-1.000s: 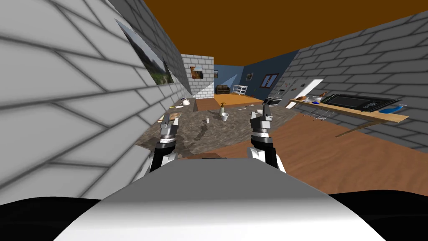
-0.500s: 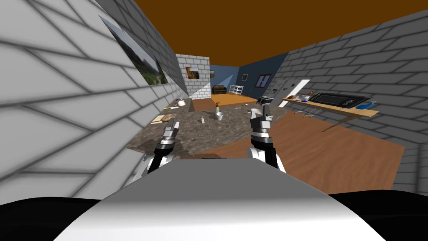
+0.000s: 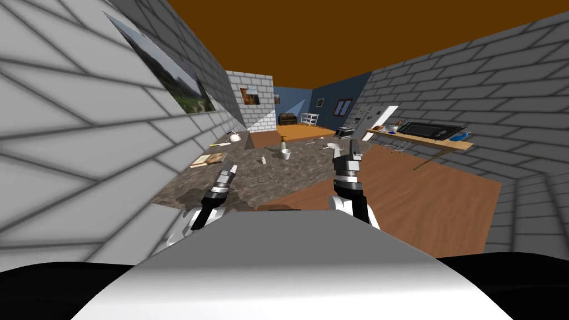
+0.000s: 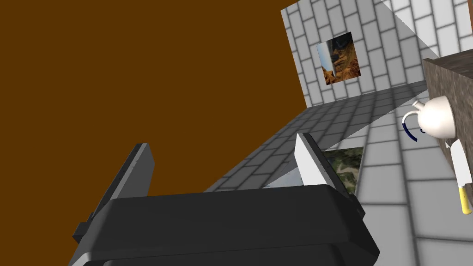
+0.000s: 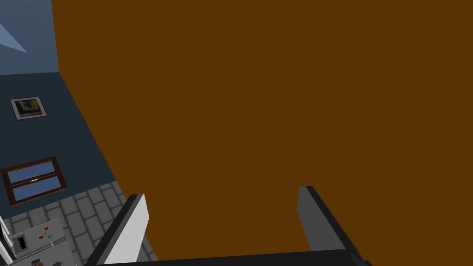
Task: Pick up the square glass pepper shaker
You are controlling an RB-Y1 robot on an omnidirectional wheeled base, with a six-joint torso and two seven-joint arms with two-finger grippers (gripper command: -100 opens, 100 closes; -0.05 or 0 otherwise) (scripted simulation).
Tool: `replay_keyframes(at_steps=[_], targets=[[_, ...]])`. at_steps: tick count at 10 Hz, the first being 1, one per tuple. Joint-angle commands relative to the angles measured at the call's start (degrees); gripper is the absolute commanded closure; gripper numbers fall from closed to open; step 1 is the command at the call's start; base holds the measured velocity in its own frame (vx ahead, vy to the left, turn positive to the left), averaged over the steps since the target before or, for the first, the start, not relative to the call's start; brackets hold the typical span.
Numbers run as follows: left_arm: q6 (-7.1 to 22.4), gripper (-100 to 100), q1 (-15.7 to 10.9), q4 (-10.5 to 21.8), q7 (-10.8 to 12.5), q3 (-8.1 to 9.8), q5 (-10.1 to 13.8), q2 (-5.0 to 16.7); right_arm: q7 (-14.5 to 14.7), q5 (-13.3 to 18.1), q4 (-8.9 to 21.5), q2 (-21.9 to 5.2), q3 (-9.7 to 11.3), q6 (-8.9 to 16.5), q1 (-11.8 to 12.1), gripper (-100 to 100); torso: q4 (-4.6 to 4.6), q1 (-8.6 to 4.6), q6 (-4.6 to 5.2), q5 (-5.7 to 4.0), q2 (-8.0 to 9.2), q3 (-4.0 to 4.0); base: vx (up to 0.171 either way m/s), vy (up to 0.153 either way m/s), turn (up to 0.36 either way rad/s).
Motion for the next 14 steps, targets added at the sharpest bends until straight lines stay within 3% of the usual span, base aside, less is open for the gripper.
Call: replay_keyframes(at_steps=[1,4,5,6,7,8,9,11,13,14], targets=[[-0.88,-100,0.06,2.42,-0.22,-0.01,-0.60,0.35,0.00,0.00,0.00,0.00,0.00,0.00,0.00,0,0.00,0.00,0.00,0.00,0.00,0.00,0.006,-0.065,-0.054],[-1.41,-100,-0.18,7.23,0.24,1.25,-2.06,3.96,0.00,0.00,0.00,0.00,0.00,0.00,0.01,0,-0.01,0.00,-0.02,0.00,-0.05,-0.03,0.014,-0.084,-0.094],[-1.41,-100,-0.18,8.14,0.24,1.25,-2.06,3.96,0.00,0.00,0.00,0.00,0.00,0.00,0.00,0,-0.01,-0.02,-0.01,0.00,-0.06,-0.03,0.013,-0.076,-0.062],[-1.58,-100,-0.29,10.09,0.44,1.86,-2.76,5.79,0.00,0.00,0.00,0.00,0.00,0.00,0.01,0,-0.01,0.01,-0.03,0.00,-0.05,-0.03,0.022,-0.103,-0.127],[-1.58,-100,-0.29,11.15,0.44,1.86,-2.76,5.79,0.00,0.00,0.00,0.00,0.00,0.00,0.00,0,-0.02,-0.08,-0.01,-0.01,-0.07,-0.04,0.020,-0.080,-0.071],[-1.68,-100,-0.39,13.36,0.62,2.46,-3.41,7.64,0.00,0.00,0.00,0.00,0.00,0.00,0.01,0,-0.02,-0.01,-0.03,-0.01,-0.06,-0.04,0.019,-0.080,-0.144],[-1.68,-100,-0.39,14.23,0.62,2.46,-3.41,7.64,0.00,0.00,0.00,0.00,0.00,0.00,0.00,0,-0.01,-0.01,-0.01,-0.01,-0.06,-0.03,0.022,-0.074,-0.060],[-1.65,-100,-0.57,19.18,0.93,3.58,-4.61,11.30,0.00,0.00,0.00,0.00,0.00,0.00,0.01,0,-0.02,-0.05,-0.01,-0.01,-0.10,-0.05,0.049,-0.120,-0.166],[-1.65,-100,-0.57,20.59,0.93,3.58,-4.61,11.31,0.00,0.00,-0.01,0.00,0.00,0.00,0.01,0,-0.04,-0.14,-0.04,-0.04,-0.14,-0.09,0.029,-0.083,-0.025],[-1.52,-100,-0.64,22.71,1.04,4.11,-5.14,13.10,0.00,0.00,0.00,0.00,-0.01,0.00,0.01,0,-0.01,0.04,-0.05,-0.01,-0.05,-0.03,0.024,-0.078,-0.123]])
